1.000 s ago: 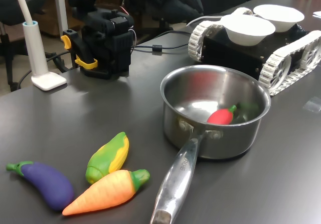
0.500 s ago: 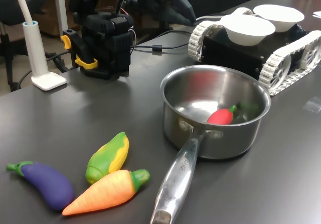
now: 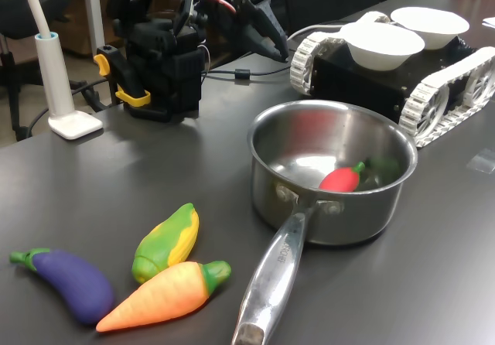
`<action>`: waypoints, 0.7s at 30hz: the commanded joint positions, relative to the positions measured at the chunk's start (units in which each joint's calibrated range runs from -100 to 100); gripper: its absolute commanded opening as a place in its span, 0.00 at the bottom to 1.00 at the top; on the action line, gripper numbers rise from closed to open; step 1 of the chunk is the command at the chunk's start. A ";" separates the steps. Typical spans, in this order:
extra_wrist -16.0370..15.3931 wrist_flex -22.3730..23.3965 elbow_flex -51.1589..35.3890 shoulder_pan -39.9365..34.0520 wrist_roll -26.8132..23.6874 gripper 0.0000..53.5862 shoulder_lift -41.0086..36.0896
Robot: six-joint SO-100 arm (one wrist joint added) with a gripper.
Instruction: Pick up the chilli and place them in the pan
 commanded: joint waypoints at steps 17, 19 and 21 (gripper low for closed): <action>-0.99 -2.52 10.80 1.42 -0.44 0.00 0.09; -1.07 -3.29 12.62 1.42 -0.29 0.00 0.09; -1.07 -4.48 14.89 1.42 -0.20 0.00 0.09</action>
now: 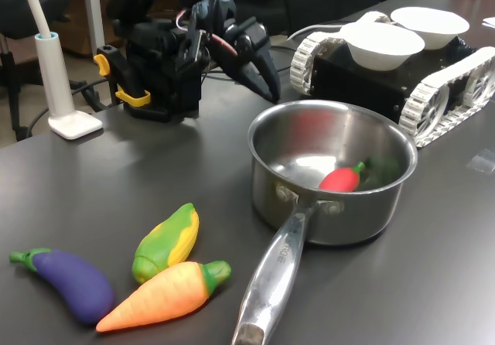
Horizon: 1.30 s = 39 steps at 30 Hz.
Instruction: Pick up the chilli and place them in the pan
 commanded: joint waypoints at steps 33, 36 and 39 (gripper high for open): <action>-0.74 -7.30 10.13 2.23 0.05 0.00 0.01; -0.74 -7.30 10.13 1.77 0.44 0.00 0.01; -0.74 -7.30 10.13 1.42 0.59 0.00 0.01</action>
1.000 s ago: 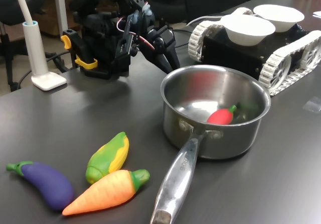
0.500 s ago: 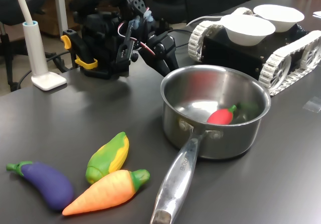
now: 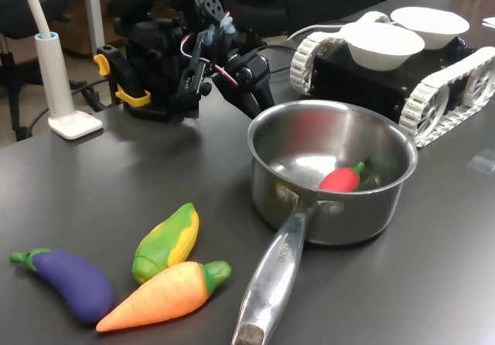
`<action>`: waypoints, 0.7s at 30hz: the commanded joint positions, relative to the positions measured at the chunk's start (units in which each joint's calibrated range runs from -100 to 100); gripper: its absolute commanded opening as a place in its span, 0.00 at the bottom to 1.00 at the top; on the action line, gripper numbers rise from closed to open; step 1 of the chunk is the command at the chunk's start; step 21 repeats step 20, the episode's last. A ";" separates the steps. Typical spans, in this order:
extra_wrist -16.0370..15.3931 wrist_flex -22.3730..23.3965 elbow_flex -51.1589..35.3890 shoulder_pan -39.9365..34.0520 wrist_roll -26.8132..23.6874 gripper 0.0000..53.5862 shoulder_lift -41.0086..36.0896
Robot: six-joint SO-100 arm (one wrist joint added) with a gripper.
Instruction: Pick up the chilli and place them in the pan
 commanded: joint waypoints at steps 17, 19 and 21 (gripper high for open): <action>-0.74 -2.79 -0.55 0.21 0.24 0.00 -0.75; -0.74 -2.79 -0.55 0.21 0.24 0.00 -0.75; -0.74 -2.79 -0.55 0.21 0.24 0.00 -0.75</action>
